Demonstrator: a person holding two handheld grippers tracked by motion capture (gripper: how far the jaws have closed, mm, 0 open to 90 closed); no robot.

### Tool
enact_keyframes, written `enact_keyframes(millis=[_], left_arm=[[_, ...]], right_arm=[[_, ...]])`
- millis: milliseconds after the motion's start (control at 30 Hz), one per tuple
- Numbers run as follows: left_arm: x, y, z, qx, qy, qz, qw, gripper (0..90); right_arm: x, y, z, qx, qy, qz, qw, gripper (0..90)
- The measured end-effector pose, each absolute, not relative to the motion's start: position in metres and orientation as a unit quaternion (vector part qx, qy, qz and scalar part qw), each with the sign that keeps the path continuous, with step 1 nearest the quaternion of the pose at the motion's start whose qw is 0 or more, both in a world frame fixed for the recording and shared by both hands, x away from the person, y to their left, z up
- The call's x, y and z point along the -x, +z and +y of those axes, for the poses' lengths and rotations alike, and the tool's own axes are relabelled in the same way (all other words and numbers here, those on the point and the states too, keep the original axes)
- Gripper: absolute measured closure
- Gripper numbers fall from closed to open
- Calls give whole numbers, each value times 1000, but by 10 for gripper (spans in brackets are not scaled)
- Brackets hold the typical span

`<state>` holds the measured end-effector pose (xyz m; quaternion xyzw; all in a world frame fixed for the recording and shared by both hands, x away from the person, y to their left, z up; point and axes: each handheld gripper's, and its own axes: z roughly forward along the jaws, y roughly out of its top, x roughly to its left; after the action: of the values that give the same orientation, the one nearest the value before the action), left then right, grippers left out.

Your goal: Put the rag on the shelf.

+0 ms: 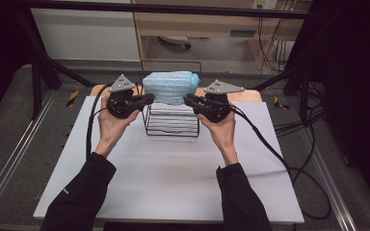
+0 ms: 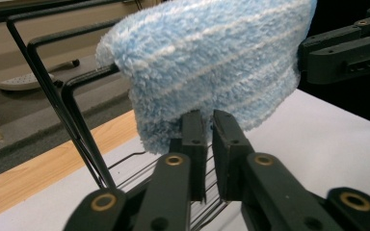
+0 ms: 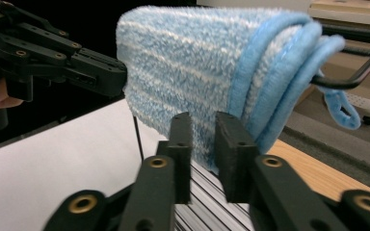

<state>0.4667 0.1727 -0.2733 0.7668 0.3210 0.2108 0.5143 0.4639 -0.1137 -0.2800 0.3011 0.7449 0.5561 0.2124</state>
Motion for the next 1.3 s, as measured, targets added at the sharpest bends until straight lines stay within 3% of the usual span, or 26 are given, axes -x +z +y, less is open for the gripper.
enact_keyframes(millis=[233, 467, 833, 1300], left_arm=[[-460, -262, 173, -769, 202, 324, 513, 685], [-451, -250, 182, -767, 210, 335, 506, 498], [-432, -253, 208, -769, 207, 340, 500, 319], [-407, -306, 244, -768, 189, 359, 495, 173]], right_arm=[[-453, -262, -116, -295, 561, 743, 216, 633], [-443, -245, -124, -301, 564, 737, 218, 420], [-428, -239, -146, -317, 554, 740, 212, 137], [-406, -277, -176, -330, 550, 742, 194, 38]])
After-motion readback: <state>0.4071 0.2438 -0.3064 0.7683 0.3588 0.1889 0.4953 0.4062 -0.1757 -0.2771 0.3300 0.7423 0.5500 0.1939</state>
